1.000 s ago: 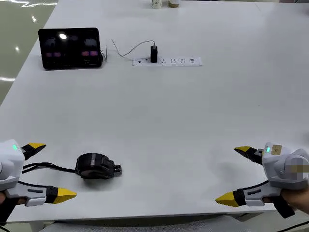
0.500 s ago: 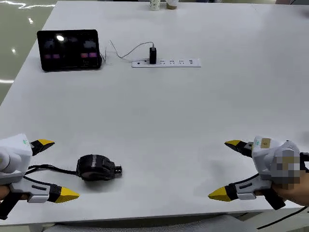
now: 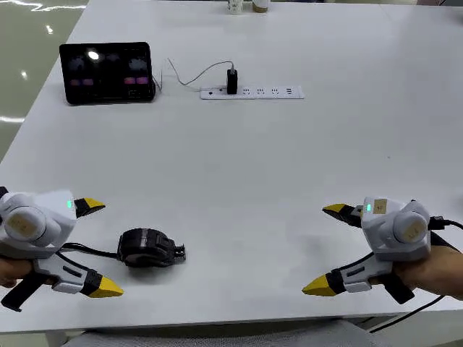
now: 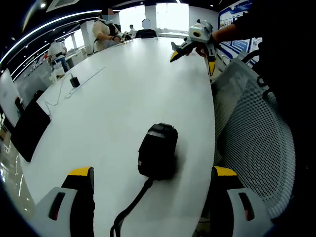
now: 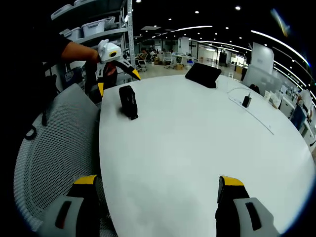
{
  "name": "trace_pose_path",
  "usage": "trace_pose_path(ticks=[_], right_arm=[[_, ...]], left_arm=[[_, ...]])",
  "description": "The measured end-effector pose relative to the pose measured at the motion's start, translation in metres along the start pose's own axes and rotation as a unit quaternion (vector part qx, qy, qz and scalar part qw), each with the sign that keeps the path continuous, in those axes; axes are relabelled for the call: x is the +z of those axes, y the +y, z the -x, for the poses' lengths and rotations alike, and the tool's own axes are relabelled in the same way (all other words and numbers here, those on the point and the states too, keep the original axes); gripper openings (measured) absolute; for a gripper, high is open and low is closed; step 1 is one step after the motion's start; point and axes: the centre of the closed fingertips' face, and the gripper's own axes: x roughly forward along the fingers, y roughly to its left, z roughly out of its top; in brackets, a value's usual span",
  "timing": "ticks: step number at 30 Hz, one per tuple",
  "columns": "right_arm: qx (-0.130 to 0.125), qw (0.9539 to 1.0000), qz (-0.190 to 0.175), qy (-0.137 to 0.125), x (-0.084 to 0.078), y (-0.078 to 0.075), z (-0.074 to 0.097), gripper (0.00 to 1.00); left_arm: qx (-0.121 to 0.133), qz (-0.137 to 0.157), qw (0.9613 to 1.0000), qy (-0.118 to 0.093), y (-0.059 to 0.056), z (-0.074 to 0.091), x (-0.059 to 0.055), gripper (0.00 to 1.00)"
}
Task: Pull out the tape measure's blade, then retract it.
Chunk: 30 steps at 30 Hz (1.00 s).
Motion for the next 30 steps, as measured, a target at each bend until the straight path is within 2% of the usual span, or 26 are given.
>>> trace_pose_path(ticks=[3, 7, 13, 20, 25, 30], right_arm=[[0.002, 1.0000, 0.006, -0.002, 0.005, -0.001, -0.003, 0.99], [0.004, 1.0000, 0.005, -0.006, 0.012, -0.002, -0.006, 0.99], [0.017, 0.9995, 0.023, -0.009, 0.020, 0.002, -0.016, 0.99], [0.027, 0.9987, 0.042, -0.004, 0.031, 0.005, -0.027, 0.99], [0.034, 0.9986, 0.041, -0.007, 0.038, 0.010, -0.035, 0.99], [0.043, 0.9983, 0.031, -0.023, 0.055, 0.016, -0.044, 0.99]], left_arm=[[-0.004, -0.017, 0.9998, 0.013, 0.001, -0.002, 0.001, 0.91], [-0.011, -0.022, 0.9995, 0.017, 0.002, -0.006, 0.003, 0.90], [-0.028, -0.044, 0.9983, 0.028, -0.004, -0.018, 0.011, 0.81], [-0.024, -0.065, 0.9967, 0.043, -0.001, -0.028, 0.017, 0.72], [-0.030, -0.074, 0.9952, 0.056, -0.003, -0.033, 0.016, 0.71], [-0.040, -0.070, 0.9947, 0.063, -0.006, -0.036, 0.017, 0.65]])
